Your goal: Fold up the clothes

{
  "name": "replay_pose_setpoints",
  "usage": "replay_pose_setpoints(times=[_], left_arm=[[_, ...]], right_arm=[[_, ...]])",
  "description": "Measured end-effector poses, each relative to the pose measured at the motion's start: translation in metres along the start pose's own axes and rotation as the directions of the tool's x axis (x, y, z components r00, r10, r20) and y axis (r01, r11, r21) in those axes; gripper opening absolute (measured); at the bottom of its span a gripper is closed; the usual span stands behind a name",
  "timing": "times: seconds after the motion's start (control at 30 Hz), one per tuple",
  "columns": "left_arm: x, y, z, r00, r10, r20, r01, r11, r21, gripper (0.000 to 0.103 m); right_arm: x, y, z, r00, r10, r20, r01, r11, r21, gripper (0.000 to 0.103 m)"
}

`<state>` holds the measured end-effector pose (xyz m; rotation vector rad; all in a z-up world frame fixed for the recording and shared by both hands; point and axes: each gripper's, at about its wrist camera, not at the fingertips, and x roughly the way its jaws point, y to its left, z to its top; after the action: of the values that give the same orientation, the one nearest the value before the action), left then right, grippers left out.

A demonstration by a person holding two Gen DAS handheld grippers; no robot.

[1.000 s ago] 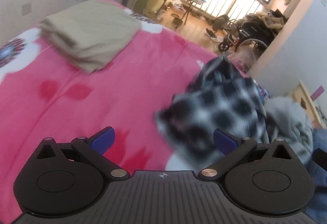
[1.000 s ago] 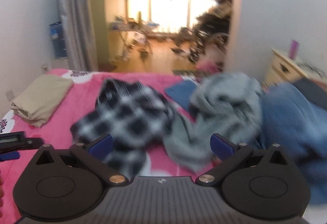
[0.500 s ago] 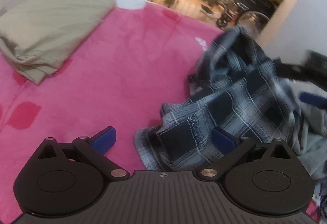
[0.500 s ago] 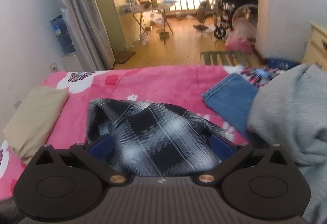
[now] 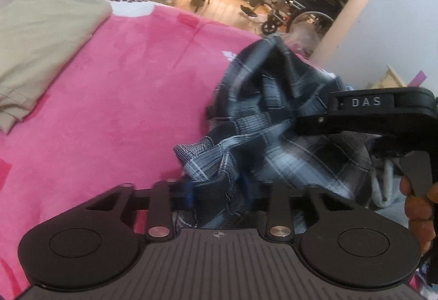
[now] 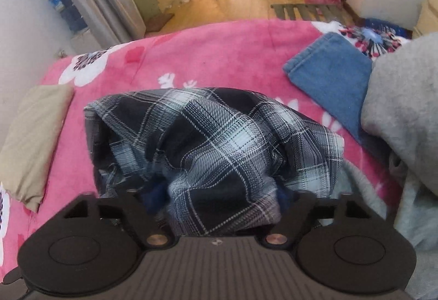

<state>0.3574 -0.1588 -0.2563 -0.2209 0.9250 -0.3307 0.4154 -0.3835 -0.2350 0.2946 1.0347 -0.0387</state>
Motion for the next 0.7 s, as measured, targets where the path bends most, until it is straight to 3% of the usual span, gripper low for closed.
replay_pose_setpoints(times=[0.13,0.3,0.7], left_arm=[[-0.009,0.001,-0.001,0.999,-0.028,-0.027,0.027,1.0,-0.002,0.017],[-0.027,0.006,-0.008,0.996,-0.077,-0.038,0.077,0.997,-0.005,0.012],[-0.09,0.014,-0.06,0.981,-0.181,-0.074,0.181,0.983,-0.005,0.012]], right_arm=[[-0.009,0.006,0.004,1.0,-0.001,-0.004,0.001,1.0,-0.031,0.045],[-0.031,0.01,-0.007,0.999,0.037,-0.007,-0.037,0.999,-0.028,0.033],[-0.086,0.025,-0.092,0.978,0.181,-0.106,-0.18,0.984,0.014,0.028]])
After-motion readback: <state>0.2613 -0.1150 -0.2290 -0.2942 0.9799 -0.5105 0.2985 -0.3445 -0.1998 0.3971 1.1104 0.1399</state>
